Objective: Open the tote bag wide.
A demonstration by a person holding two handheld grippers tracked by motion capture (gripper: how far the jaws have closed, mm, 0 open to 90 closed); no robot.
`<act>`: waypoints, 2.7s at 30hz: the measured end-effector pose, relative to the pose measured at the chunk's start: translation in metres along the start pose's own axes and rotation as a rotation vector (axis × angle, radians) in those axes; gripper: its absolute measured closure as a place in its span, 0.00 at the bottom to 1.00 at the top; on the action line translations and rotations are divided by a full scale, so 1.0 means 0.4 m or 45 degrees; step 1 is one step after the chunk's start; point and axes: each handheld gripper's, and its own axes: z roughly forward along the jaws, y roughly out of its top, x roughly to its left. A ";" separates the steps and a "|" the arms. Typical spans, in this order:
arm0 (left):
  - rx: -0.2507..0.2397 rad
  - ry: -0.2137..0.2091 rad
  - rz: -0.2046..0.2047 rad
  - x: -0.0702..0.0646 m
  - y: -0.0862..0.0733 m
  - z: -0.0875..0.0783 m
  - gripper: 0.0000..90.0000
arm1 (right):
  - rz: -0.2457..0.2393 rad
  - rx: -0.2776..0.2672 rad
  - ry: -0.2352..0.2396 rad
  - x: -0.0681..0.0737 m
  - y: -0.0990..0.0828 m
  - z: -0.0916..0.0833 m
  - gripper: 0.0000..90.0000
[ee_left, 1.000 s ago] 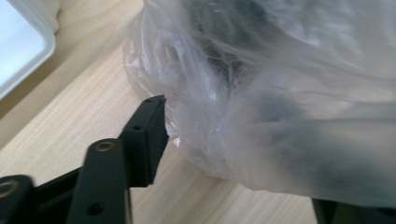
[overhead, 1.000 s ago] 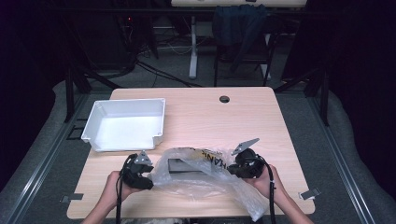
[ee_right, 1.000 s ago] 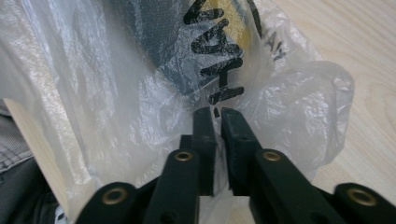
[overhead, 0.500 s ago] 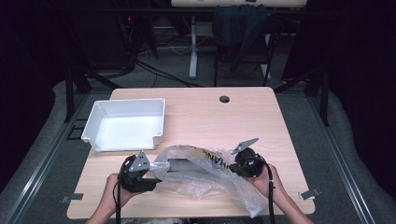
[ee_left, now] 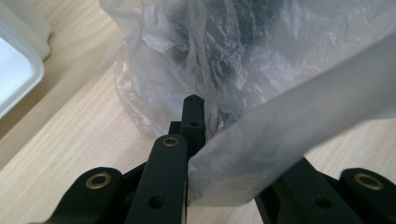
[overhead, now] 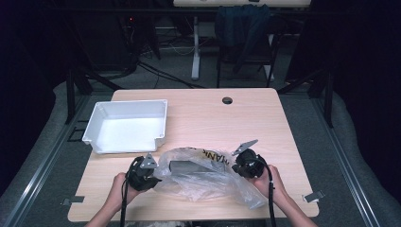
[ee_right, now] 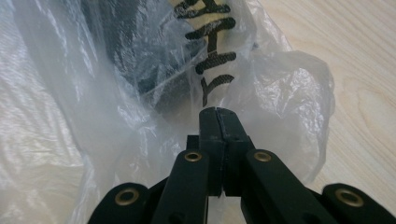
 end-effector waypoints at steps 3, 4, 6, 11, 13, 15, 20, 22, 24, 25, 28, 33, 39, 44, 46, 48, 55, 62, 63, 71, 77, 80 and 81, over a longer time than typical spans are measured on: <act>0.004 -0.003 -0.009 0.006 -0.001 0.012 0.88 | 0.004 0.021 -0.039 -0.005 -0.003 0.008 1.00; 0.006 -0.009 -0.011 0.008 -0.001 0.015 0.88 | 0.015 0.021 -0.037 -0.007 -0.004 0.011 1.00; 0.009 -0.002 -0.007 0.010 0.000 0.020 0.88 | 0.005 0.053 -0.059 -0.014 -0.006 0.015 1.00; 0.011 -0.007 -0.007 0.012 0.000 0.026 0.88 | 0.009 0.084 -0.064 -0.023 -0.010 0.021 1.00; 0.009 -0.006 -0.008 0.012 -0.001 0.026 0.88 | 0.012 0.046 -0.051 -0.022 -0.009 0.009 0.93; 0.001 -0.007 -0.019 0.012 -0.001 0.027 0.87 | 0.017 -0.007 -0.026 -0.020 -0.002 -0.016 0.80; 0.000 -0.002 -0.023 0.010 -0.001 0.027 0.87 | -0.008 -0.148 0.023 0.006 0.012 -0.090 0.50; 0.001 -0.002 -0.025 0.010 -0.001 0.027 0.87 | -0.050 -0.174 0.045 0.026 0.015 -0.112 0.40; 0.005 -0.004 -0.025 0.011 0.000 0.028 0.86 | -0.082 -0.182 0.082 0.049 0.017 -0.119 0.34; 0.005 -0.002 -0.027 0.011 0.000 0.028 0.86 | -0.101 -0.170 0.093 0.061 0.018 -0.118 0.31; 0.005 -0.003 -0.029 0.011 0.000 0.028 0.86 | -0.164 -0.109 0.151 0.093 0.018 -0.096 0.26; 0.008 -0.002 -0.028 0.012 0.000 0.026 0.84 | -0.187 -0.027 0.070 0.112 0.013 -0.047 0.60; 0.024 -0.005 -0.024 0.015 0.003 0.002 0.58 | -0.123 -0.012 0.017 0.076 0.009 -0.023 0.94; -0.030 0.024 -0.005 -0.010 -0.003 -0.049 0.41 | -0.104 -0.029 -0.002 0.062 0.012 -0.018 0.97; -0.045 0.013 -0.002 -0.018 -0.004 -0.070 0.38 | -0.102 -0.018 0.002 0.058 0.014 -0.019 0.98; -0.067 0.013 0.002 -0.027 -0.005 -0.085 0.37 | -0.098 -0.019 0.002 0.054 0.016 -0.019 0.98; -0.122 -0.012 0.025 -0.074 -0.006 -0.135 0.29 | -0.073 -0.036 -0.003 0.046 0.020 -0.019 0.99; -0.240 0.006 0.011 -0.103 0.013 -0.173 0.31 | -0.060 -0.047 -0.004 0.046 0.022 -0.019 0.99; -0.274 0.027 0.001 -0.105 0.017 -0.175 0.36 | -0.062 -0.045 -0.004 0.046 0.022 -0.019 0.99; -0.225 0.089 -0.071 -0.051 0.035 -0.110 0.76 | -0.071 -0.026 -0.013 0.042 0.024 -0.014 0.99; -0.101 0.128 -0.095 -0.027 0.019 -0.050 0.89 | -0.074 0.004 -0.028 0.037 0.023 -0.004 0.99; -0.064 0.122 -0.134 -0.005 0.010 -0.036 0.90 | -0.067 0.018 -0.050 0.034 0.022 0.004 0.99; -0.051 0.103 -0.157 0.004 0.007 -0.032 0.91 | -0.068 0.018 -0.053 0.033 0.021 0.008 0.99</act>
